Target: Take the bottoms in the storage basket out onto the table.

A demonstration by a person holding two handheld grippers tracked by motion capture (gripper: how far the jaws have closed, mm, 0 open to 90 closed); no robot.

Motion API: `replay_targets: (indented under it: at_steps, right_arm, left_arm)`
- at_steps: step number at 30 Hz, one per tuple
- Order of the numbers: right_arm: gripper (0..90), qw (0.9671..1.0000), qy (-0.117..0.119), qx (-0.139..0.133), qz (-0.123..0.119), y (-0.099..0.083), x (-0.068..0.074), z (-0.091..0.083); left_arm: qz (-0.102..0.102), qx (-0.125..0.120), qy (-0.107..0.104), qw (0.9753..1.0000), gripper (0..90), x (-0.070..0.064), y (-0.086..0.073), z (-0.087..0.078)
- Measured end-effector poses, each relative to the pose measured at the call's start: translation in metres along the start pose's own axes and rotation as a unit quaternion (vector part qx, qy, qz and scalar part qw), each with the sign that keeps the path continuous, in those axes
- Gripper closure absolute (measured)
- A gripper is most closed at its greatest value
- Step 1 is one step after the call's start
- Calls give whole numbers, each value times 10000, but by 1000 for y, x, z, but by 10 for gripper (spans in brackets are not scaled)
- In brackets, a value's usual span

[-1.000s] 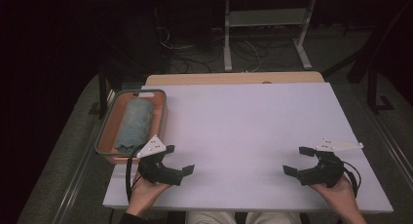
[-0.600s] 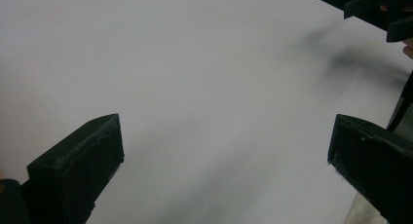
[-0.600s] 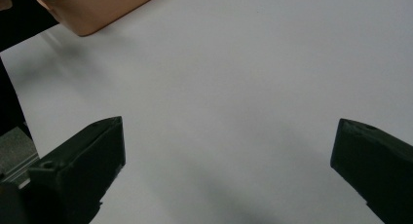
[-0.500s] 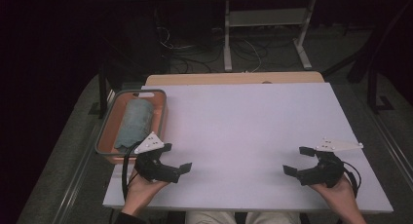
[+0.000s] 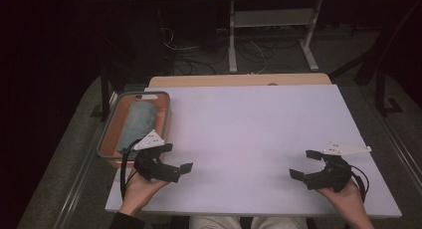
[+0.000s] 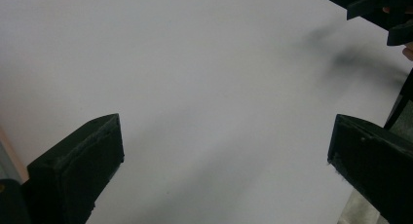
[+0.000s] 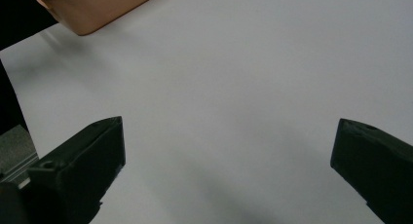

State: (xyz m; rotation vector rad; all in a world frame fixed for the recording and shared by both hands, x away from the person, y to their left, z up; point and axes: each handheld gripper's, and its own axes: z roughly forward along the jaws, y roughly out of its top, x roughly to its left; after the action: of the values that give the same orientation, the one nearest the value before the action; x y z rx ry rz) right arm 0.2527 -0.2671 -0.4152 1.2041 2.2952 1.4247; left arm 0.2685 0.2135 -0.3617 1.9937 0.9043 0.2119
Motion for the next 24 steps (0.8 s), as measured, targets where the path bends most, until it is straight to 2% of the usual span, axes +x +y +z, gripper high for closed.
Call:
replay_targets:
  at_steps: [24]
  right_arm:
    - [0,10000,22,32,-6,0,1,2]
  left_arm:
    - [82,114,72,9999,0,9,28,-17]
